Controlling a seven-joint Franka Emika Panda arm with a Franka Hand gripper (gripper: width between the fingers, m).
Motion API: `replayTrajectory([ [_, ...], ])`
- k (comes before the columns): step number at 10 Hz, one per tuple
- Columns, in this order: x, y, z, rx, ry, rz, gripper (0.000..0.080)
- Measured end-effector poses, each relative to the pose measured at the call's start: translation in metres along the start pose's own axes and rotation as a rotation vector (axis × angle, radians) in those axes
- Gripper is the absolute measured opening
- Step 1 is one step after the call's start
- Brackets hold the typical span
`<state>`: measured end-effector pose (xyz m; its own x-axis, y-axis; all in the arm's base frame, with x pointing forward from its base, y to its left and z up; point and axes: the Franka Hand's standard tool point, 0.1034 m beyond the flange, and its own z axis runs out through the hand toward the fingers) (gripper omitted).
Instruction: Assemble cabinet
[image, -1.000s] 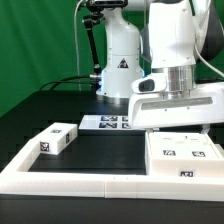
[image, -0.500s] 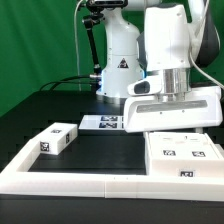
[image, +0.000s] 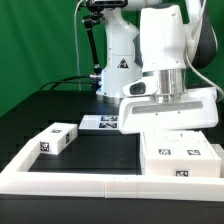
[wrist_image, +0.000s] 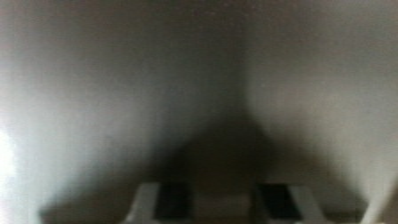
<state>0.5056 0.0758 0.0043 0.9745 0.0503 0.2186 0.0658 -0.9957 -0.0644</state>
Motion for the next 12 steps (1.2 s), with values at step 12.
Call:
replayTrajectory([
  [12,0.039,0.007,-0.080,0.028,-0.076,-0.047,0.0002],
])
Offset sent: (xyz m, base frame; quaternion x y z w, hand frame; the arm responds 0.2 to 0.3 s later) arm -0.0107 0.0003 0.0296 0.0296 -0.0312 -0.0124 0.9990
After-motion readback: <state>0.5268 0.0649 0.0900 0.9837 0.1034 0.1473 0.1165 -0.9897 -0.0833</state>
